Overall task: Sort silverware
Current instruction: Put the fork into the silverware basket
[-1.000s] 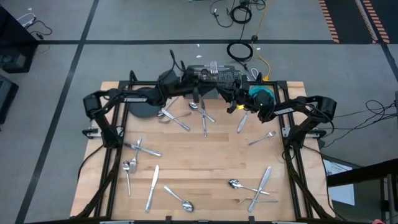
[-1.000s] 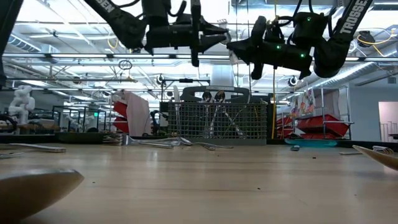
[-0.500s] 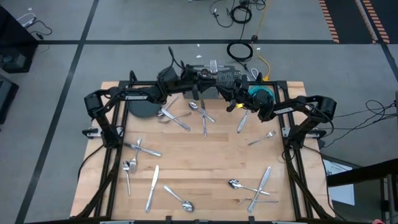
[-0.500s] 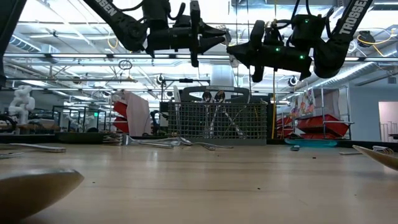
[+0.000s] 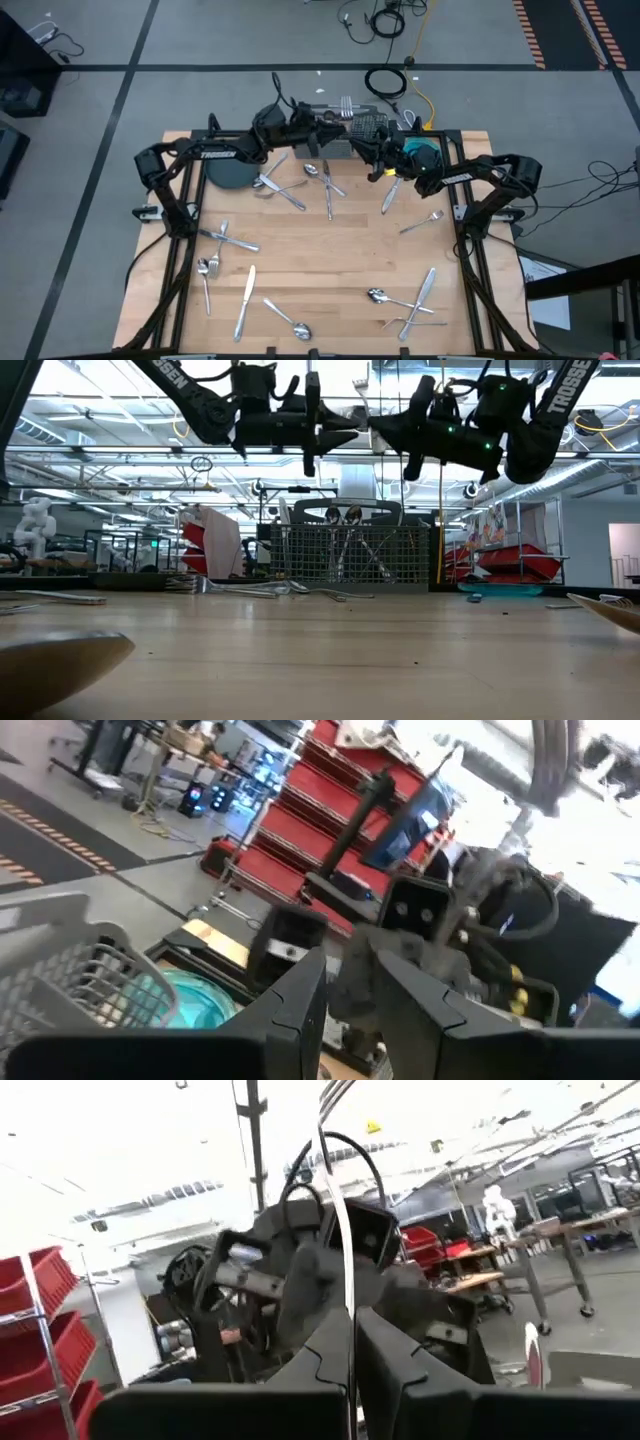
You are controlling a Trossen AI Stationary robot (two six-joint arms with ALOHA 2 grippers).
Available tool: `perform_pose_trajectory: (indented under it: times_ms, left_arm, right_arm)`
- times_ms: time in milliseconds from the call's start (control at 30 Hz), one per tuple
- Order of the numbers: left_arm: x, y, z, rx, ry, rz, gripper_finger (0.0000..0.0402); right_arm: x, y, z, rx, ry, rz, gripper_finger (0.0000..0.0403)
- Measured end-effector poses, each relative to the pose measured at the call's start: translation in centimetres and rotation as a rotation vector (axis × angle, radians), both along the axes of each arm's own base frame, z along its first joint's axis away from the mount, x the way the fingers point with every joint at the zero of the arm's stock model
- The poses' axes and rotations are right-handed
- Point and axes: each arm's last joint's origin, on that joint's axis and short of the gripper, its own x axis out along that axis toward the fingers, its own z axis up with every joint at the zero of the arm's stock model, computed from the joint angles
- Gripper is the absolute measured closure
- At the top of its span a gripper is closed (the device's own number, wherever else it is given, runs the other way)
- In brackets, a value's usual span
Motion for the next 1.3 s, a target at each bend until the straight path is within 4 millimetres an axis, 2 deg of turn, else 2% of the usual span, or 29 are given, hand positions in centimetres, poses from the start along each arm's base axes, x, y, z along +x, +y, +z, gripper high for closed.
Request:
perform_pose_trajectory:
  times_ms: [233,667,1133,1300]
  left_arm:
    - [-0.3,0.3,0.6,0.024,-0.055,0.013,0.0308]
    - [0.8,-1.8,0.8,0.041,-0.072,-0.048,0.0308]
    - [0.9,-1.6,1.2,0.061,-0.094,0.001,0.0308]
    - [0.4,-1.2,2.1,0.005,-0.185,-0.068,0.0308]
  right_arm:
    - [0.2,-0.1,-0.4,0.016,0.038,-0.009,0.0403]
    - [0.0,-0.4,-0.4,0.008,0.037,-0.031,0.0403]
    - [0.5,0.2,-0.8,0.034,0.079,0.022,0.0403]
    - [0.1,0.3,0.1,-0.006,-0.015,-0.003,0.0403]
